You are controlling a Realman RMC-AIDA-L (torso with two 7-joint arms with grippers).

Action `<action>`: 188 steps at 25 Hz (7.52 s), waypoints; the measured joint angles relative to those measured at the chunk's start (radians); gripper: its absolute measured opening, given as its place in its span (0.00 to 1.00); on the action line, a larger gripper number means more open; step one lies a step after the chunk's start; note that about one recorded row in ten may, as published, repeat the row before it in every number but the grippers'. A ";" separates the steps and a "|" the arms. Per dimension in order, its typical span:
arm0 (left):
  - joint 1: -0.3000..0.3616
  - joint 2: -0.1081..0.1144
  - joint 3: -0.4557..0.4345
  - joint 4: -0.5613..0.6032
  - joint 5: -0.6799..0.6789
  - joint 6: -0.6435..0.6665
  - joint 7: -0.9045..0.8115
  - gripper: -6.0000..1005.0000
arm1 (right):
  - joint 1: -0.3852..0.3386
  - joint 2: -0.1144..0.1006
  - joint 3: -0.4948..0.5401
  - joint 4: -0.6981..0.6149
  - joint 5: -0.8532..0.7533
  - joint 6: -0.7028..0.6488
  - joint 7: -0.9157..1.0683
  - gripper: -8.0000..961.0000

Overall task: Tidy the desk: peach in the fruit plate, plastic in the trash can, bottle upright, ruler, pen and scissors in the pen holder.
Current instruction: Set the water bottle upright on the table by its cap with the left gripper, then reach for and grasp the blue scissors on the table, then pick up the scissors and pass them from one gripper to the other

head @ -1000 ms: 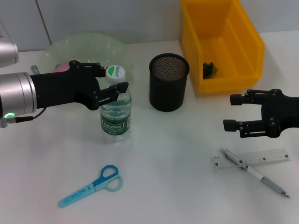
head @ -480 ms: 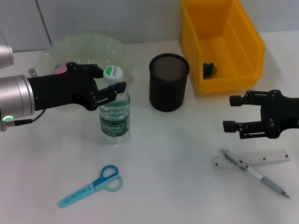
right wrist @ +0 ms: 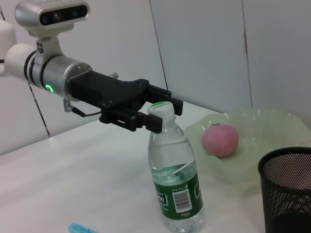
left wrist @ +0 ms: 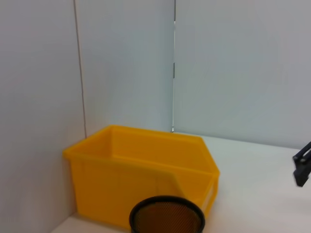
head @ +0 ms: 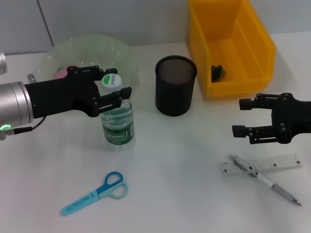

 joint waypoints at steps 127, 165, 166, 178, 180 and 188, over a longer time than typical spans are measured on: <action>-0.085 -0.004 0.605 0.440 1.015 0.329 -1.003 0.56 | -0.023 -0.009 0.035 0.054 0.009 0.084 0.052 0.74; -0.111 -0.006 0.646 0.412 1.022 0.325 -1.014 0.25 | -0.023 -0.015 0.041 0.079 0.009 0.077 0.029 0.73; -0.110 -0.005 0.646 0.414 1.023 0.325 -1.014 0.25 | -0.023 -0.015 0.041 0.079 0.009 0.077 0.029 0.73; -0.119 -0.005 0.630 0.407 1.013 0.329 -1.000 0.24 | -0.022 -0.014 0.041 0.079 0.015 0.077 0.030 0.73; -0.118 -0.005 0.630 0.414 1.013 0.330 -1.000 0.24 | -0.023 -0.015 0.041 0.079 0.022 0.077 0.030 0.73; -0.073 -0.005 0.595 0.572 0.980 0.345 -1.011 0.23 | -0.057 -0.014 0.043 0.083 0.200 0.069 0.030 0.72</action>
